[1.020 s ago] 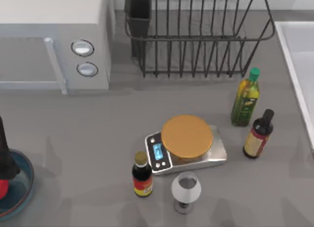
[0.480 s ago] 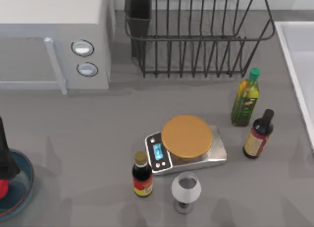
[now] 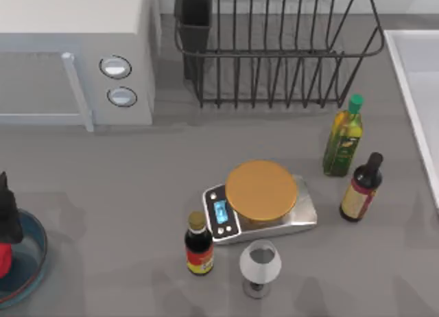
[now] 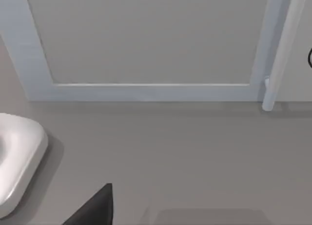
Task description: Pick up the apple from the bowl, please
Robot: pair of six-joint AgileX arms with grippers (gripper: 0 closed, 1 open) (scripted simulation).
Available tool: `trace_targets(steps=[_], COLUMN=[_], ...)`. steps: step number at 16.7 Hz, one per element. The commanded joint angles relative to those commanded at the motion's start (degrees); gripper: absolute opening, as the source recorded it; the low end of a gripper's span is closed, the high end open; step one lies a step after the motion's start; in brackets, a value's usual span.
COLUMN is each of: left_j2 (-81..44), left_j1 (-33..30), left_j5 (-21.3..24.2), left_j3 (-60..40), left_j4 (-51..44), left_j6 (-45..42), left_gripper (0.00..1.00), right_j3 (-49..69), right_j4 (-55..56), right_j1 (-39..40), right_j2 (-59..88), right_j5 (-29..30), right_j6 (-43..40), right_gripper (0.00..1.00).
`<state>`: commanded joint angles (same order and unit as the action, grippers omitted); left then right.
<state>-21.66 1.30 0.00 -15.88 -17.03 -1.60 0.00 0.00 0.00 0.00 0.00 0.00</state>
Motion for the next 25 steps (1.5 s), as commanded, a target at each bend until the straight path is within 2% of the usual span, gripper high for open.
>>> trace_targets(steps=[8, 13, 20, 25], left_j2=[-41.14, -59.62, -64.19, -66.13], left_j1=[2.16, 3.12, 3.37, 3.18], left_j5=[0.00, 0.00, 0.00, 0.00], left_j3=[-26.41, -38.13, -41.25, -38.40], left_j4=[-28.33, -40.89, -44.24, -39.83], left_j6=[-2.66, -3.84, -4.15, -4.19], left_gripper=[1.00, 1.00, 1.00, 1.00], right_j3=[0.00, 0.00, 0.00, 0.00], right_j4=[0.00, 0.00, 0.00, 0.00], right_j1=[0.00, 0.00, 0.00, 0.00], right_j2=[0.00, 0.00, 0.00, 0.00], right_j5=[0.00, 0.00, 0.00, 0.00], right_j6=[0.00, 0.00, 0.00, 0.00], right_gripper=[1.00, 1.00, 1.00, 1.00])
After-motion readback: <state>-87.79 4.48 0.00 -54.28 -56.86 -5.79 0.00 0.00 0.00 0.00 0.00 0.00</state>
